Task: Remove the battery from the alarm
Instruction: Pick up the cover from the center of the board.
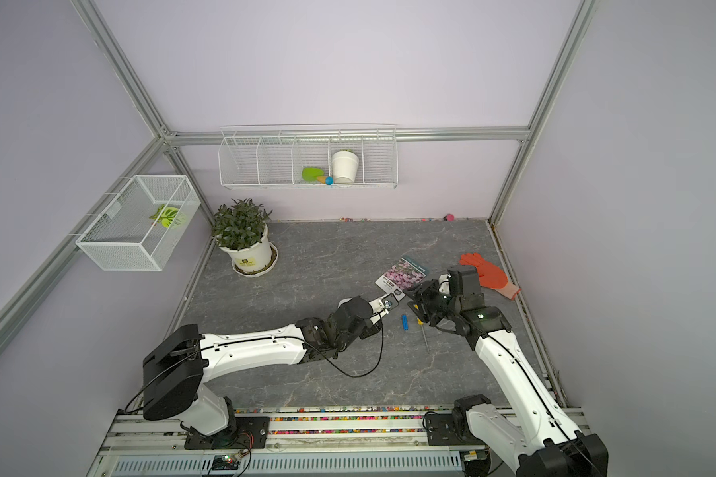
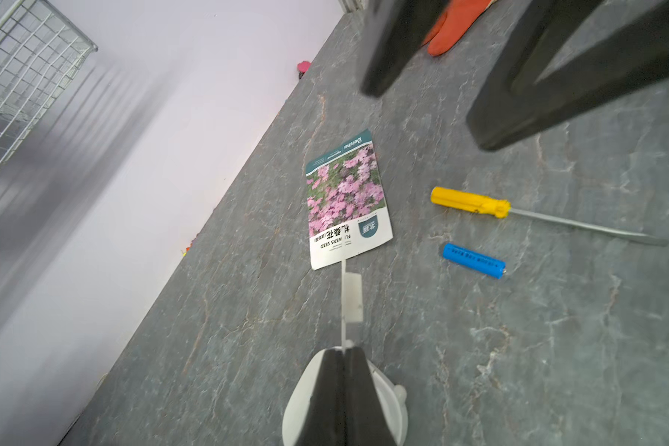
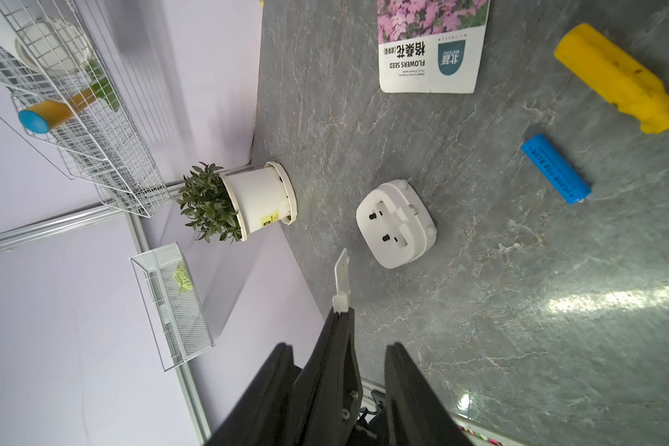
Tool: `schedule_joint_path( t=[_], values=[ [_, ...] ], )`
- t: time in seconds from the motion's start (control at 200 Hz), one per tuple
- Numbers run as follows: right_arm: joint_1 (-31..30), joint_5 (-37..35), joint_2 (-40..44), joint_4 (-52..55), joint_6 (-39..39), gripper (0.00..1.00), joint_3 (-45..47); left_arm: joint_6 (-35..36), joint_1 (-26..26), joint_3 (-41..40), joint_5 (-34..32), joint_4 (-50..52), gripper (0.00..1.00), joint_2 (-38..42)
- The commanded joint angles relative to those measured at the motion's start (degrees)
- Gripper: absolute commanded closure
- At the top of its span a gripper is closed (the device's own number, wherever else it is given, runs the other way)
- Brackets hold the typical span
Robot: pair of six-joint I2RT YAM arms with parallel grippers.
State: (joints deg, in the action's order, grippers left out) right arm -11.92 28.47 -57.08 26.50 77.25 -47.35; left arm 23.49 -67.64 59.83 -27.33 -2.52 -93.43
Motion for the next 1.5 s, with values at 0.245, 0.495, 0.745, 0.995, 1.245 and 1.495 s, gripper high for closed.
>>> schedule_joint_path(
  t=[0.245,0.495,0.745,0.995,1.245,1.495],
  values=[
    [-1.4,1.3,-5.1,-1.7,6.5,0.58,-1.4,5.8,-2.5,-1.9,-3.0,-3.0,1.0,1.1],
    [-4.2,0.5,-8.9,-4.5,8.4,0.61,-1.3,6.5,-3.5,-2.1,-4.5,-3.4,1.0,1.4],
    [-5.2,0.2,-11.5,-6.6,9.1,0.68,-1.4,6.7,-4.1,-2.0,-5.4,-3.7,1.0,1.2],
    [-5.7,-0.1,-12.5,-6.9,8.9,0.75,-1.4,7.2,-4.4,-2.0,-5.6,-3.7,1.0,1.0],
    [-5.7,-0.4,-12.6,-6.8,8.4,0.88,-1.1,7.7,-4.5,-2.1,-5.6,-3.8,1.0,1.0],
    [-5.6,-1.3,-12.5,-5.8,5.9,1.0,-2.0,6.9,-4.6,-2.6,-4.0,-2.7,0.71,2.0]
  ],
)
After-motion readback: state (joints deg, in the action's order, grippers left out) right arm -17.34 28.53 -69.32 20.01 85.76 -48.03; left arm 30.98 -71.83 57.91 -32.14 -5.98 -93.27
